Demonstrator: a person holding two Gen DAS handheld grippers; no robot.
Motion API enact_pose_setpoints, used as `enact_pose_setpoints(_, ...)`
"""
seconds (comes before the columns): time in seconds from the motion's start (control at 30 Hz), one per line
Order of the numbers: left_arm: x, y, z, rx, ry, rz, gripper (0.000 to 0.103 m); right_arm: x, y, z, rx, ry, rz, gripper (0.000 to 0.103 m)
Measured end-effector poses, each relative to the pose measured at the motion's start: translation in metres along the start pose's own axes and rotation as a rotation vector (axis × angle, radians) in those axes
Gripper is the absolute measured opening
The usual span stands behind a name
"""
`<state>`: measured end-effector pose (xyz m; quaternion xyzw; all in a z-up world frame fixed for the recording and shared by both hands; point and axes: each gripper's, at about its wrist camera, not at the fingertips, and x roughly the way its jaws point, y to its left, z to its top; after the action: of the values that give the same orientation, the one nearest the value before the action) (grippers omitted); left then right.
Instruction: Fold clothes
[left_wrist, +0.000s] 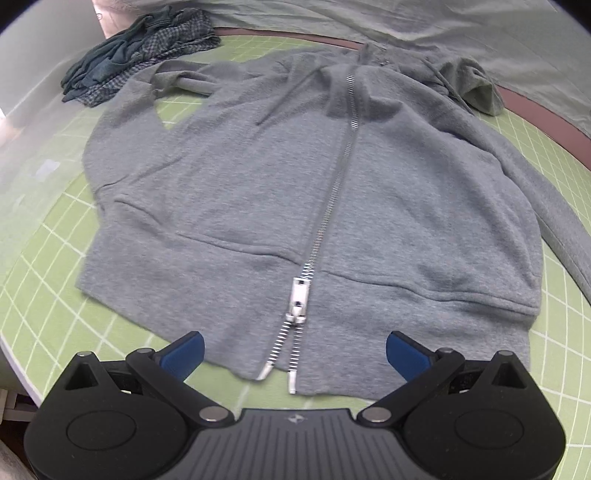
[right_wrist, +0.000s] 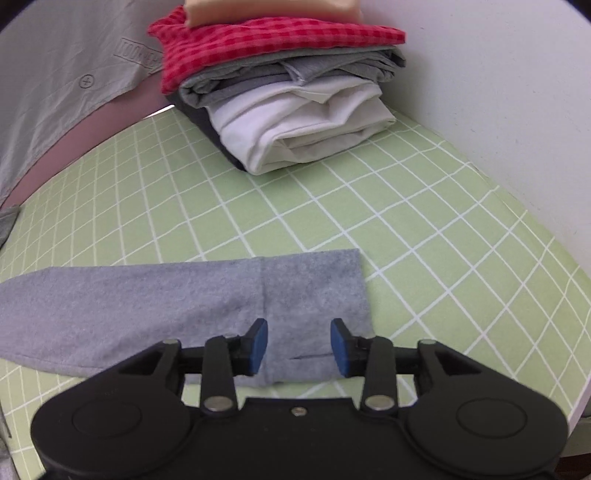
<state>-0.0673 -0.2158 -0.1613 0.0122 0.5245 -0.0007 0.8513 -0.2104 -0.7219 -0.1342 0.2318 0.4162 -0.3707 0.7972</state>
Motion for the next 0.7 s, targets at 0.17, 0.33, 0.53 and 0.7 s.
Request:
enact_pose_setpoints(0.17, 0.000, 0.057, 0.017, -0.032, -0.004, 0.064, 0.103, -0.022, 0.066, -0.024, -0.103, -0.026, 0.066, 0.091)
enact_pose_setpoints(0.33, 0.007, 0.108, 0.034, -0.033, 0.015, 0.073, 0.102, -0.039, 0.133, -0.062, -0.159, -0.030, 0.161, 0.103)
enact_pose_setpoints(0.53, 0.025, 0.133, 0.057, 0.073, 0.039, -0.012, 0.094, -0.057, 0.210, -0.113, -0.233, -0.028, 0.254, 0.103)
enact_pose_setpoints(0.7, 0.040, 0.135, 0.073, 0.174, 0.058, -0.097, 0.082, -0.062, 0.256, -0.147, -0.266, 0.008, 0.258, 0.103)
